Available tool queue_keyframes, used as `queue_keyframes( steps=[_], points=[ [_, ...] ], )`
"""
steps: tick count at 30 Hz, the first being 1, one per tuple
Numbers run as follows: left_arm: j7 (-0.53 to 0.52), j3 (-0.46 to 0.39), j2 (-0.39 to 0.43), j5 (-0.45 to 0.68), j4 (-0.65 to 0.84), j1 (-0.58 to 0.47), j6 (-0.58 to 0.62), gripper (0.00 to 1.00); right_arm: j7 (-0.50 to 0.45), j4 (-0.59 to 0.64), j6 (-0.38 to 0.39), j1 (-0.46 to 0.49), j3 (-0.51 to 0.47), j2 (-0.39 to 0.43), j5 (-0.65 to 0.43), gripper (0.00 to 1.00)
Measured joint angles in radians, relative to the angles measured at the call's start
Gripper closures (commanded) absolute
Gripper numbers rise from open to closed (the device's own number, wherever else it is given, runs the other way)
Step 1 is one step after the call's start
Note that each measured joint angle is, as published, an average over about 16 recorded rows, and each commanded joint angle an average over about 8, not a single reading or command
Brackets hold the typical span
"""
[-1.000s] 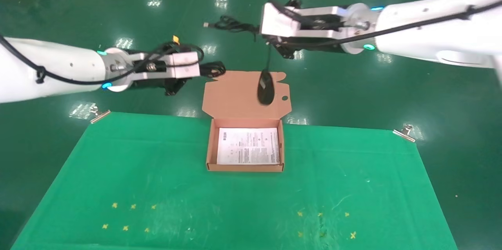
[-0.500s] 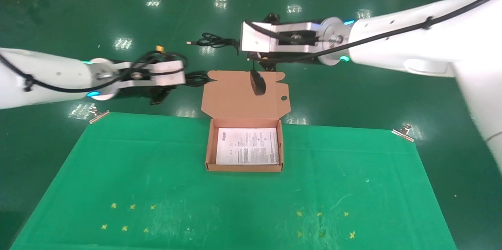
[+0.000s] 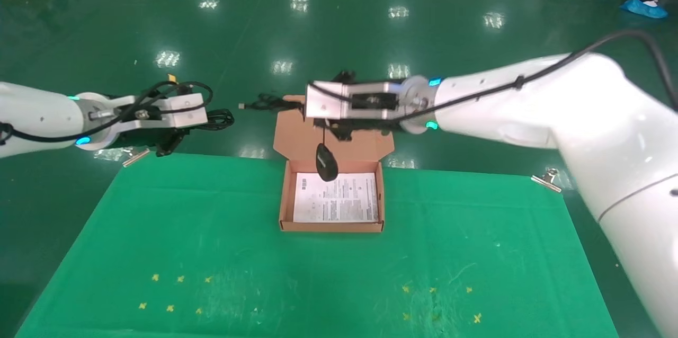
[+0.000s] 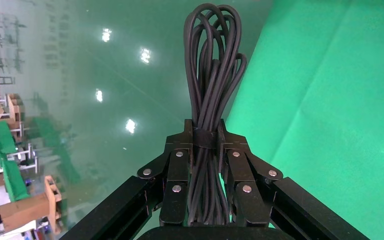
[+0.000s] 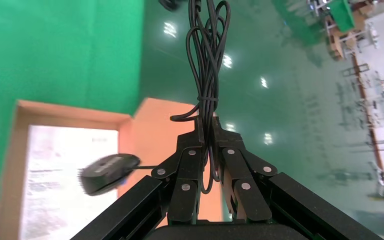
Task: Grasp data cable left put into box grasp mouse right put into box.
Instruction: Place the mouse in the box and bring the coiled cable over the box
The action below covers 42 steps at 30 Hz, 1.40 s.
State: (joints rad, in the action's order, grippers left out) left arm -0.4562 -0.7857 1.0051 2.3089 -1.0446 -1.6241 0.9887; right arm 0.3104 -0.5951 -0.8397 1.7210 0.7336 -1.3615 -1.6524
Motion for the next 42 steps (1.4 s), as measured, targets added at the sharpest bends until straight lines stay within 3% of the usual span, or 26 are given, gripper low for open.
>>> queue_keyframes(
  steps=[12, 24, 25, 33, 42],
  points=[
    [-0.075, -0.003, -0.014, 0.05, -0.067, 0.016, 0.029, 1.0, -0.037, -0.003, 0.072, -0.044, 0.15, -0.009, 0.139, 1.0],
    [-0.088, -0.003, -0.017, 0.059, -0.083, 0.021, 0.034, 1.0, -0.187, 0.084, 0.169, -0.099, 0.302, -0.007, 0.271, 1.0],
    [-0.089, -0.003, -0.017, 0.059, -0.083, 0.021, 0.034, 1.0, -0.2, 0.094, 0.174, -0.103, 0.313, -0.007, 0.278, 0.97],
    [-0.09, -0.003, -0.017, 0.06, -0.085, 0.022, 0.035, 1.0, -0.262, 0.14, 0.194, -0.111, 0.368, -0.002, 0.31, 0.0],
    [-0.07, -0.011, 0.012, 0.038, -0.063, 0.047, 0.011, 1.0, -0.275, 0.116, 0.199, -0.11, 0.395, 0.022, 0.308, 0.0]
  ],
)
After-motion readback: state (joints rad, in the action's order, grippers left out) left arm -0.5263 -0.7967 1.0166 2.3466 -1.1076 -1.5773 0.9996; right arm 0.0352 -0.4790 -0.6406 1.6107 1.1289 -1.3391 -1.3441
